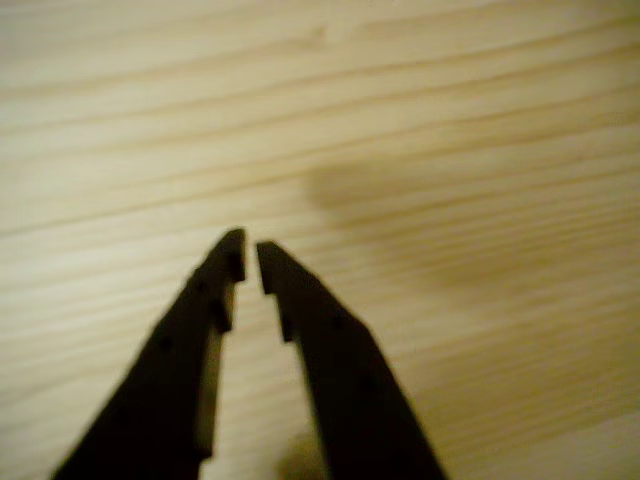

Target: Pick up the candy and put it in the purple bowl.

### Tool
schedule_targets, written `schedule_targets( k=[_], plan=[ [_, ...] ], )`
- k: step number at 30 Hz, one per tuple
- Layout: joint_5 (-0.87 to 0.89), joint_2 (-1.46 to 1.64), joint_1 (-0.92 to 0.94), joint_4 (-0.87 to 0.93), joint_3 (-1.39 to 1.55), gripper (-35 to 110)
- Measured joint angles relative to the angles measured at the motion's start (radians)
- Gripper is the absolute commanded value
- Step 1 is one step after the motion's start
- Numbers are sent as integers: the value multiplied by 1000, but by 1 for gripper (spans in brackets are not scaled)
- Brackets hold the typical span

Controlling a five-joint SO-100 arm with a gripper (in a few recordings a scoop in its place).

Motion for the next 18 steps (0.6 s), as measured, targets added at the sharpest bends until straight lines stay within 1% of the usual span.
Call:
schedule_targets(
  k=[18],
  plan=[
    [-18,0,-18,0,0,-1]
  ],
)
